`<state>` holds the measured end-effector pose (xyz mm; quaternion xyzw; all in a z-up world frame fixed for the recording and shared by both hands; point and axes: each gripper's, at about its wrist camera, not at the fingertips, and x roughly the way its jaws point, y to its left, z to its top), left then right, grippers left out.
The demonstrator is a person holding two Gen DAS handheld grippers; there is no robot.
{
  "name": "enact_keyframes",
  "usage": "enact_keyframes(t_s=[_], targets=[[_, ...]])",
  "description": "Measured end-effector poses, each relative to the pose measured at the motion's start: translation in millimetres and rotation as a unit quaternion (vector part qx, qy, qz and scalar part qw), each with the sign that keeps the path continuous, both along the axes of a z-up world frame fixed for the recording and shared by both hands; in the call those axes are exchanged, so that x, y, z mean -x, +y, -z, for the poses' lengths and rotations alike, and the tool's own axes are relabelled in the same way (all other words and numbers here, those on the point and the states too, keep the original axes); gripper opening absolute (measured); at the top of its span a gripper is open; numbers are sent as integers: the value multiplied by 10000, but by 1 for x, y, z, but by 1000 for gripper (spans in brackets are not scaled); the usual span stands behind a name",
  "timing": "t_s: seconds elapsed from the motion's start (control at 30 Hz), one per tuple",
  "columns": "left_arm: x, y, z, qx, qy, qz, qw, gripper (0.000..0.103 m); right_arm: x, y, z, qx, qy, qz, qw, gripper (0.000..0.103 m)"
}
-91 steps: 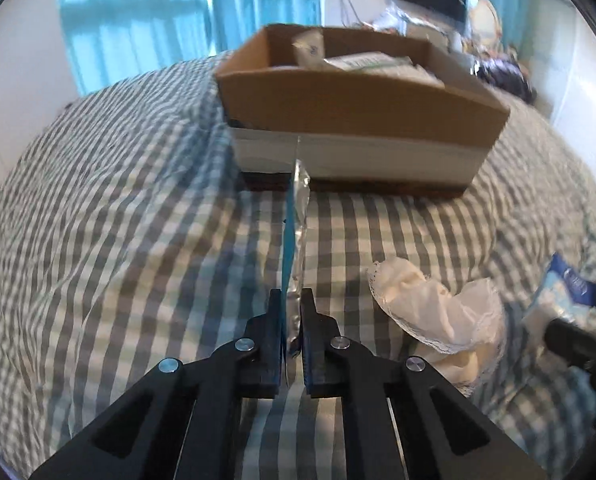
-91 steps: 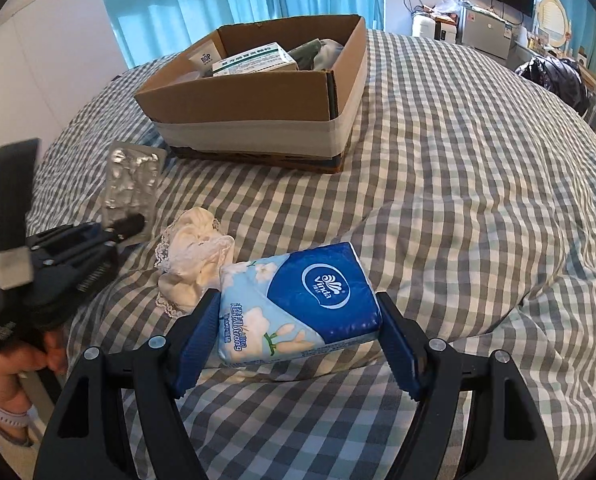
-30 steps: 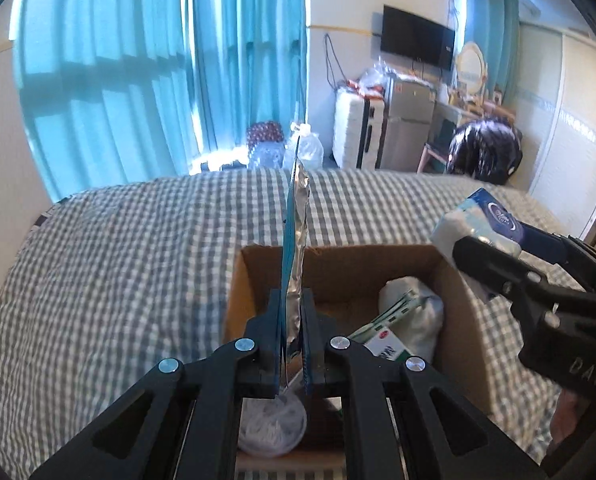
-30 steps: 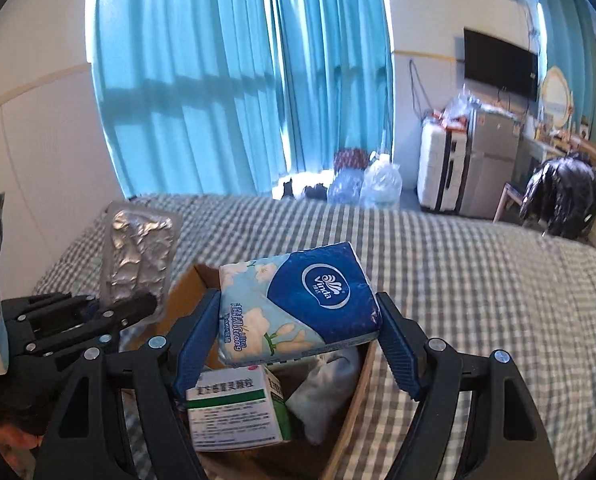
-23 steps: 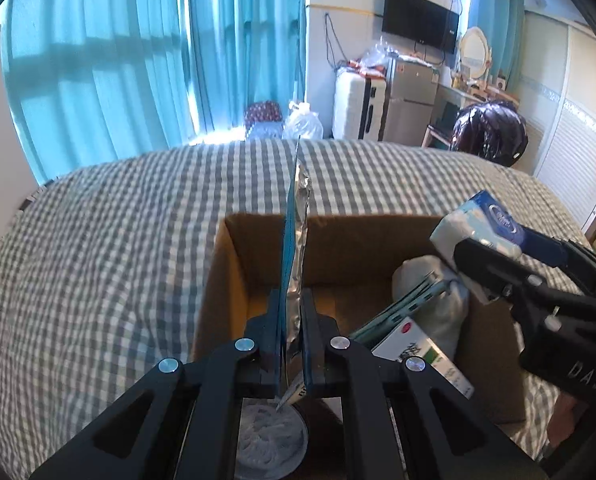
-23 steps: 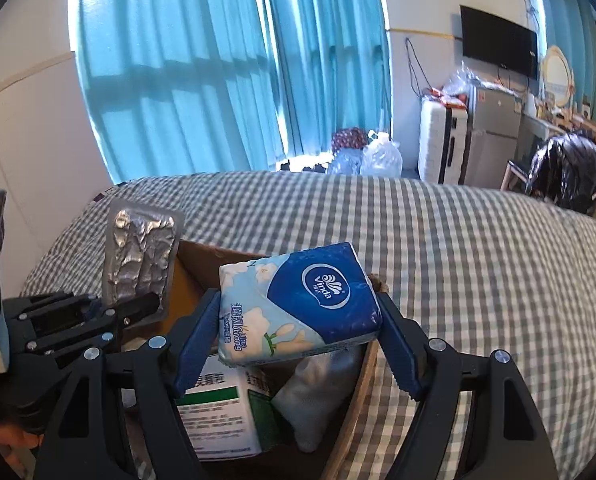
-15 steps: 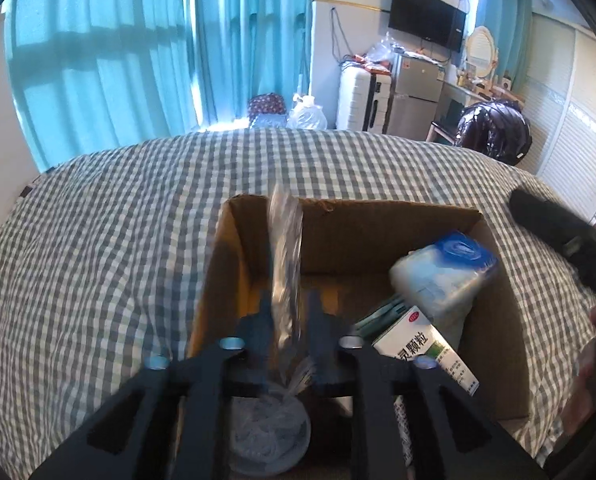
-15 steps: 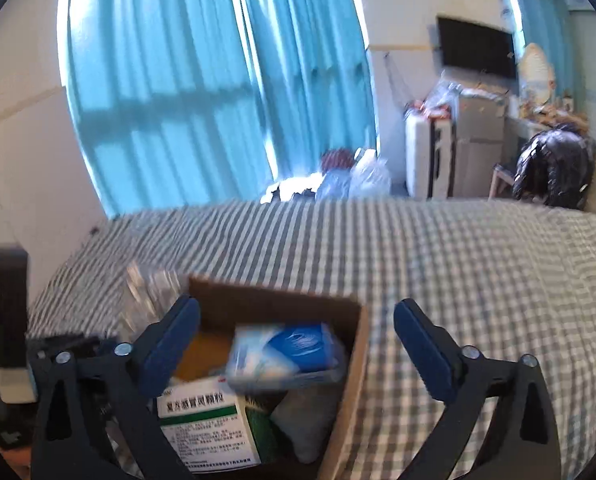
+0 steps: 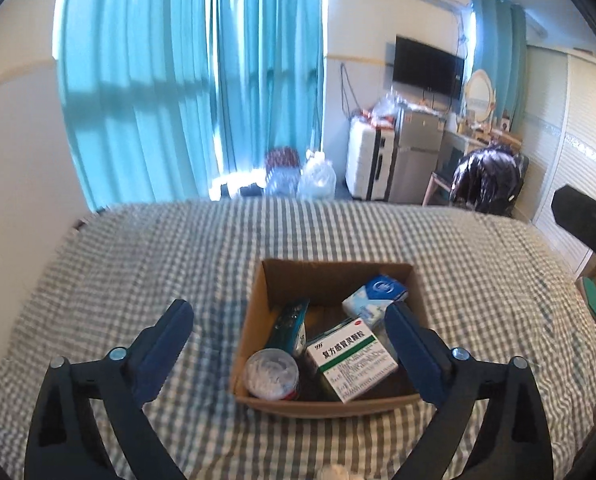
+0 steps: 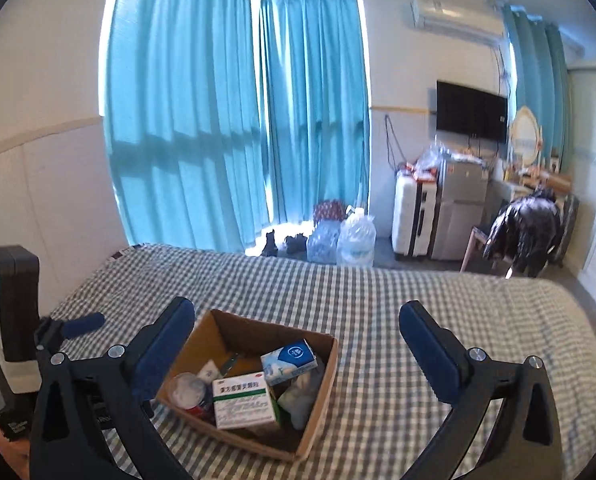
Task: Organize objects
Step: 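Lift both tools out of the box toward the white lace cloth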
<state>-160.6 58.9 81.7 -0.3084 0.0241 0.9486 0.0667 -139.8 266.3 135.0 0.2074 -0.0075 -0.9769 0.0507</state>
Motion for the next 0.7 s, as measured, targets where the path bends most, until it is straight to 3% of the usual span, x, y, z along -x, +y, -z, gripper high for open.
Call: enact_keyframes(t_s=[0.13,0.3,0.57,0.7], targets=[[-42,-13,-24,-9,218,-156,9996,103,-42,-5,-20,-74,30,-35,10000,103],[-89,-33,-30,-111,222,-496,9985,103,-92,-5,-25,-141,102,44,9998,103],[-148,-56,-16,21,503,-858,9950,103,-136,-11,11,-320,-99,71,9994,103],[-168,-66,7,57,534,-947,9941,103,-144,-19,40,-398,-225,45,9989,103]])
